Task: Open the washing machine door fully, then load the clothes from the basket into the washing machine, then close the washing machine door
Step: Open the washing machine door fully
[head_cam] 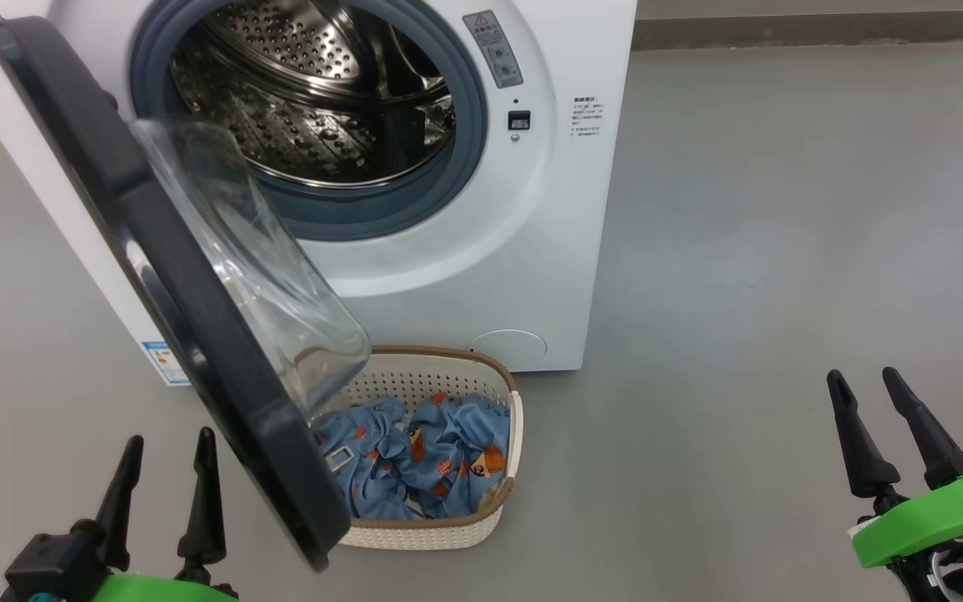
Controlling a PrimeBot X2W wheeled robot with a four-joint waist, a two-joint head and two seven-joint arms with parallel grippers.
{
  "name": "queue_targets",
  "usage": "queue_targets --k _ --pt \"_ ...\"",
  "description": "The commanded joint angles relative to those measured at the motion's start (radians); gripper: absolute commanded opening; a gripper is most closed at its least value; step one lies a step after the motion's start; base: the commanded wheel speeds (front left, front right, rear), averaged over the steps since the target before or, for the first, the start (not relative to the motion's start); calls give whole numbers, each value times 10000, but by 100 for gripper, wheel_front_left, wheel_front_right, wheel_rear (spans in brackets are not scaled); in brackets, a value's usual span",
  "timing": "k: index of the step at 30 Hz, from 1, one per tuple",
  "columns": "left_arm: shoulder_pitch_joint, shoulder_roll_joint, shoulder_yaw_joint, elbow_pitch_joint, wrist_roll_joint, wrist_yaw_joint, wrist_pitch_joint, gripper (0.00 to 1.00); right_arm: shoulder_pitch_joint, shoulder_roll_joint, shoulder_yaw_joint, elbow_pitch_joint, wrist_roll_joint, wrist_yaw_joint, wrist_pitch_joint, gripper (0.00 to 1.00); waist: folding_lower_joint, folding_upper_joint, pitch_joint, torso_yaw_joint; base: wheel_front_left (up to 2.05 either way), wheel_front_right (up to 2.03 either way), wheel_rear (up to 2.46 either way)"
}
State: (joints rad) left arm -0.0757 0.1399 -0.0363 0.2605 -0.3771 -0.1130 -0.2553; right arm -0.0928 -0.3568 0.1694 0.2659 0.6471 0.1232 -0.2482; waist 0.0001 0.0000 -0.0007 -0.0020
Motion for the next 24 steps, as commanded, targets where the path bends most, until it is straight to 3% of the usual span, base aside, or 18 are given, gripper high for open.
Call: queue_targets --k 1,24 --pt "-212 178 341 -279 91 88 -65 100 -120 -187 43 -113 -252 75 -129 100 -1 0 -1 40 0 0 0" --pt "-323 210 320 -216 146 45 -65 100 -253 230 -243 151 -926 75 -135 100 -1 0 155 266 0 0 0"
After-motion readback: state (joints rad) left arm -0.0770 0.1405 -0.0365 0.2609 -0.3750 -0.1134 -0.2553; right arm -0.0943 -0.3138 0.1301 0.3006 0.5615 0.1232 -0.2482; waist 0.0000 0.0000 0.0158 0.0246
